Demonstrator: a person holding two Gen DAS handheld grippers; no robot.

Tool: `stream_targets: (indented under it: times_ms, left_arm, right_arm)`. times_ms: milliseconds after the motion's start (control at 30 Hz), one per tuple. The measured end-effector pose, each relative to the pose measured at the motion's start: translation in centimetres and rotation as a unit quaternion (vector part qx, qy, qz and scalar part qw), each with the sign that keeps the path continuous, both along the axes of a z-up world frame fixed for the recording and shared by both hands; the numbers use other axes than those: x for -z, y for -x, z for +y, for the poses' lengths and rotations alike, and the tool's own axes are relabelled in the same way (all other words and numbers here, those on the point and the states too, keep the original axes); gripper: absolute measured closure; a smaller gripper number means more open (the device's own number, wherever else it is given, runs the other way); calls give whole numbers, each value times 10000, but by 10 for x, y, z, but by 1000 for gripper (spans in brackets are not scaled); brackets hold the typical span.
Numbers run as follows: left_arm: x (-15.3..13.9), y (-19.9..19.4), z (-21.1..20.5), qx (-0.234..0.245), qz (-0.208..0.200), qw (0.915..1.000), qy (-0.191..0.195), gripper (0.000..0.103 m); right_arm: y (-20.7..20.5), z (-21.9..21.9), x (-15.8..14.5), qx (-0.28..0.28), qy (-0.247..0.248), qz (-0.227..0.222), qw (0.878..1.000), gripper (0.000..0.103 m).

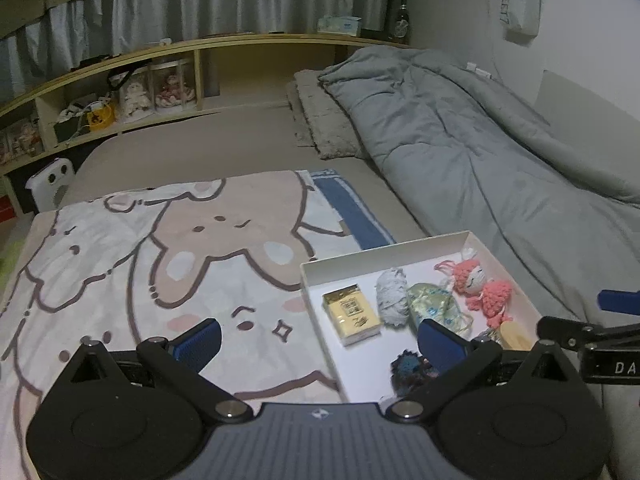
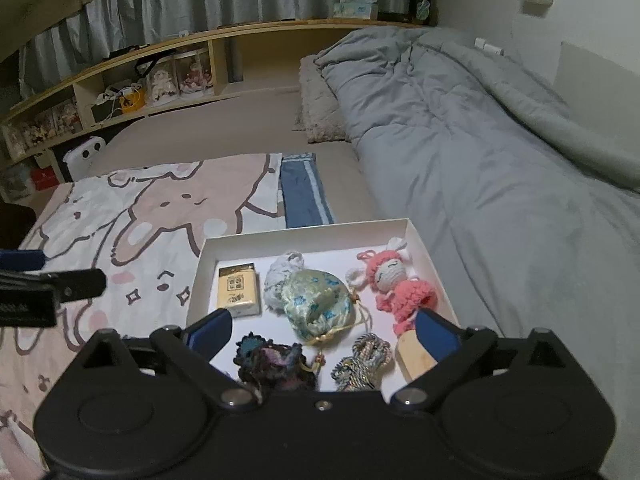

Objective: Organize objects
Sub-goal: 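Withdraw both tools up and away from the filled box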

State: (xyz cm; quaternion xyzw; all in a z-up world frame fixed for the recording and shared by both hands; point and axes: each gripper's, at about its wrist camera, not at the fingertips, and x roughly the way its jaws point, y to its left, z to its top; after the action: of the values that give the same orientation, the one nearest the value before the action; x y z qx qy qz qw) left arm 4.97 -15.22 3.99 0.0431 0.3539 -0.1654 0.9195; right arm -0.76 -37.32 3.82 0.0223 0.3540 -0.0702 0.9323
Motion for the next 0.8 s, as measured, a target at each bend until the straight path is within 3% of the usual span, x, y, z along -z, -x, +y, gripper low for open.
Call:
stream_targets:
  times_ms: [133,300,800]
  left_arm:
    - [3,11,9,-137,-68,9997,-197,0]
    - [11,22,16,-110,-132,9987,-474,0]
    - [24,48,33,49,-51,9993,-369,0]
  right_arm:
    - [12,6,2,51,-21,-65,10000,0]
    - [29,17,6,182,293,-161,9993,0]
    - [58,18,25,361,-23,-248,9990,0]
